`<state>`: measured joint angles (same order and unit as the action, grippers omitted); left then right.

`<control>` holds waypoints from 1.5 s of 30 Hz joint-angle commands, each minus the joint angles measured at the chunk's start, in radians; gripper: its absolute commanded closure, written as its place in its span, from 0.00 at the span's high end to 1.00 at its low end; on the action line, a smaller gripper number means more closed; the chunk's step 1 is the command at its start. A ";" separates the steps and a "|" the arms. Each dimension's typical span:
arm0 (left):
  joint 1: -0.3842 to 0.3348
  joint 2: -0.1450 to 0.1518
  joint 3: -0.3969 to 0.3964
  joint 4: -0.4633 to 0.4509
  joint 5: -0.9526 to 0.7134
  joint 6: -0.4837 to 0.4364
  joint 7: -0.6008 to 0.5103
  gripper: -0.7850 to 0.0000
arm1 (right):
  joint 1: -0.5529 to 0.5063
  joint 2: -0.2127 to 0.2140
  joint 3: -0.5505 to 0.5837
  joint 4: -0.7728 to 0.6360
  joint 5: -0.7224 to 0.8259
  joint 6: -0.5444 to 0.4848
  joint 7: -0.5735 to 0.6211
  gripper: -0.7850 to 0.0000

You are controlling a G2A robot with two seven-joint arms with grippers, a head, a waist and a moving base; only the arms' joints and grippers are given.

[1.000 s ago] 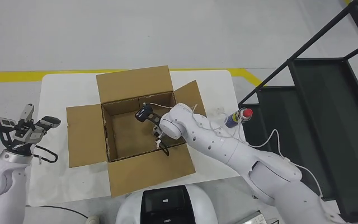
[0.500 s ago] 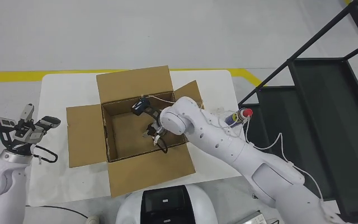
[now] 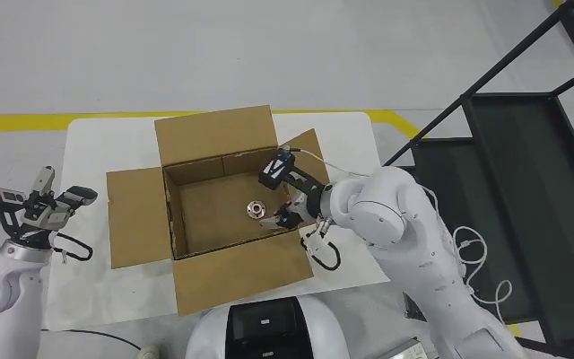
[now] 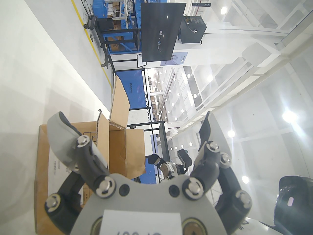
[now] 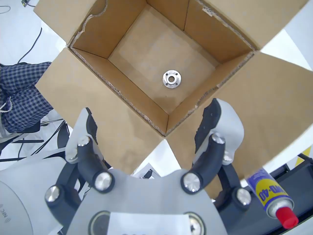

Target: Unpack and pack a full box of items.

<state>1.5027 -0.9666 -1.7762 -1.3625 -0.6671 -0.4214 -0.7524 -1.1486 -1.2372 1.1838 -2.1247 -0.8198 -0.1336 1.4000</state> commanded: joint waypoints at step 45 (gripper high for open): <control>0.000 0.000 0.000 0.000 0.000 0.000 0.000 1.00 | -0.641 0.089 0.509 0.180 -0.193 -0.031 -0.349 1.00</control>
<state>1.5027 -0.9666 -1.7762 -1.3625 -0.6671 -0.4214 -0.7524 -1.7916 -1.1476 1.6949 -1.9612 -1.0175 -0.1724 1.0711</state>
